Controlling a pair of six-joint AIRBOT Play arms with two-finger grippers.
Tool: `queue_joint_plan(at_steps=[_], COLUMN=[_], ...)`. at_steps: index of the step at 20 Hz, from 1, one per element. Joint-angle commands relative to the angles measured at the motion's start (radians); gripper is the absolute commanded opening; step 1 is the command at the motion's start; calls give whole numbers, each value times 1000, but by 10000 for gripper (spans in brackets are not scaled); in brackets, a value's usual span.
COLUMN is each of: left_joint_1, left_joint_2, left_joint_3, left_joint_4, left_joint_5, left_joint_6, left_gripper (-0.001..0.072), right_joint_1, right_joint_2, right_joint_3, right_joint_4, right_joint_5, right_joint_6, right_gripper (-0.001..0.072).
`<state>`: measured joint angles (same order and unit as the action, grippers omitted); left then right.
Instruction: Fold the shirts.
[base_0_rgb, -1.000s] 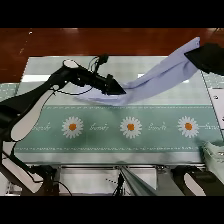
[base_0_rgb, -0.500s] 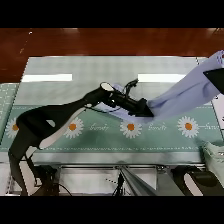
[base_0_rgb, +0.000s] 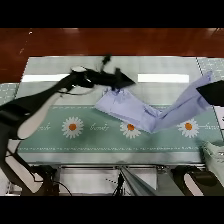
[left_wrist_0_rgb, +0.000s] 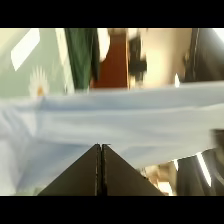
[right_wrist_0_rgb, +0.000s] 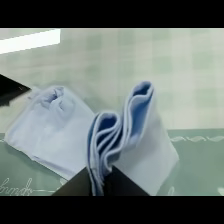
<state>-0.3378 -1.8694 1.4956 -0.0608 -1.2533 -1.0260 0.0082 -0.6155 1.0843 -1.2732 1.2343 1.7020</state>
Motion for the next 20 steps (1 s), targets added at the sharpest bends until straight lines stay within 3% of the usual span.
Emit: queue_joint_plan(at_steps=[1,6,9,12,15,16,18,20], left_joint_1=[262,599,743,803,772,752,714,680], left_joint_2=[145,332,402,470,497,497,495,493], left_joint_3=[0,0,0,-15,-61,-81,-123,-156], left_joint_4=[-6,2,50,224,275,275,279,305], left_joint_5=[-58,-77,-173,-196,-184,-182,-175,-169], left_joint_6=[39,38,1,0,0,0,1,13], left_gripper=[22,22,23,22,22,22,22,23], right_joint_1=[72,342,461,548,622,644,671,651], right_joint_2=[-110,-406,-583,-722,-819,-835,-846,-812], right_joint_3=[-47,-47,-47,-47,-47,-47,-47,-40], right_joint_4=[96,99,124,207,333,340,336,335], right_joint_5=[-262,-596,-831,-987,-1066,-1079,-1110,-1050], right_joint_6=[-69,-43,-39,-38,-39,-39,-39,-39], right_gripper=[38,38,38,39,39,76,462,484])
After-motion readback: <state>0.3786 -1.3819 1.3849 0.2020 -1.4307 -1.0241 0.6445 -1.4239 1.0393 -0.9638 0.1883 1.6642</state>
